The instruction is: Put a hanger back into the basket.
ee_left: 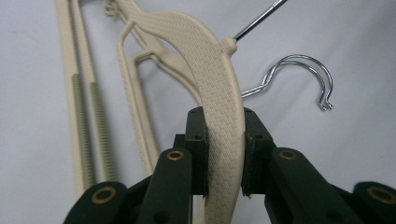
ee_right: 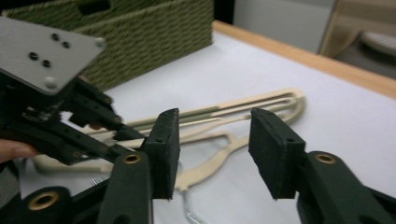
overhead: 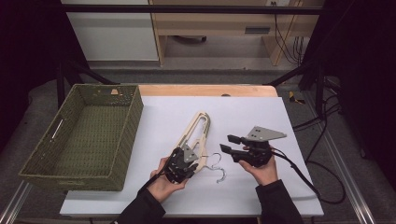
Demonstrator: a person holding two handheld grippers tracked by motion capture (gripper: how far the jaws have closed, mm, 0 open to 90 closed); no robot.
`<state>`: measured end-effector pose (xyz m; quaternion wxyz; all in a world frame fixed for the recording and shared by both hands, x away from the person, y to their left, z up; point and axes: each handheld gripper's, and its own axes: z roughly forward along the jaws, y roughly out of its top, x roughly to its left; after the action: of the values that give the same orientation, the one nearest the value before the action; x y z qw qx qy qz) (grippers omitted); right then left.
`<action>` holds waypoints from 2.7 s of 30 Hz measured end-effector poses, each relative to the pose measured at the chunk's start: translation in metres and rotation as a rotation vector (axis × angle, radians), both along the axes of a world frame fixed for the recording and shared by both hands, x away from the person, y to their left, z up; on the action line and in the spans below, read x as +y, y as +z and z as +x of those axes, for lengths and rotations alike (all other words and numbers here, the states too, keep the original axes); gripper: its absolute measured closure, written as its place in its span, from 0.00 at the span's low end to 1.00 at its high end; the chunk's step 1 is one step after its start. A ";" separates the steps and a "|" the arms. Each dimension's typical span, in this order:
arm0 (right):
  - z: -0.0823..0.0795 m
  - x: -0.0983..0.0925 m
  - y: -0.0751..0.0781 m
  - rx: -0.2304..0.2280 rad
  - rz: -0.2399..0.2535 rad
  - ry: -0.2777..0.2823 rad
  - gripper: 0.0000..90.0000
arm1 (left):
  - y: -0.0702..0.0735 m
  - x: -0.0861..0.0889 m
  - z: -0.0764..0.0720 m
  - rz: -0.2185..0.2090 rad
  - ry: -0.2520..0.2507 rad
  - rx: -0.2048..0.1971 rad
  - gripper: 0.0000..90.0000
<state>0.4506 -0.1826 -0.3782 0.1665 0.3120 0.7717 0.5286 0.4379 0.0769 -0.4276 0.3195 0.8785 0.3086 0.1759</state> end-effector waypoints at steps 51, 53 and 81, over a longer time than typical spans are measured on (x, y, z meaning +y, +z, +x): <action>-0.017 -0.060 -0.032 0.049 0.072 -0.201 0.10 | 0.102 0.118 -0.026 -0.332 0.159 -0.156 0.95; -0.017 -0.060 -0.031 0.045 0.079 -0.207 0.09 | 0.115 0.123 -0.032 -0.357 0.142 -0.182 0.95; -0.019 -0.061 -0.028 0.033 0.080 -0.215 0.04 | 0.190 0.217 0.014 -0.355 0.122 -0.190 0.95</action>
<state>0.4318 -0.2438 -0.4060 0.1971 0.4079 0.7147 0.5328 0.4517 0.2938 -0.2380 0.4857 0.7675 0.3558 0.2200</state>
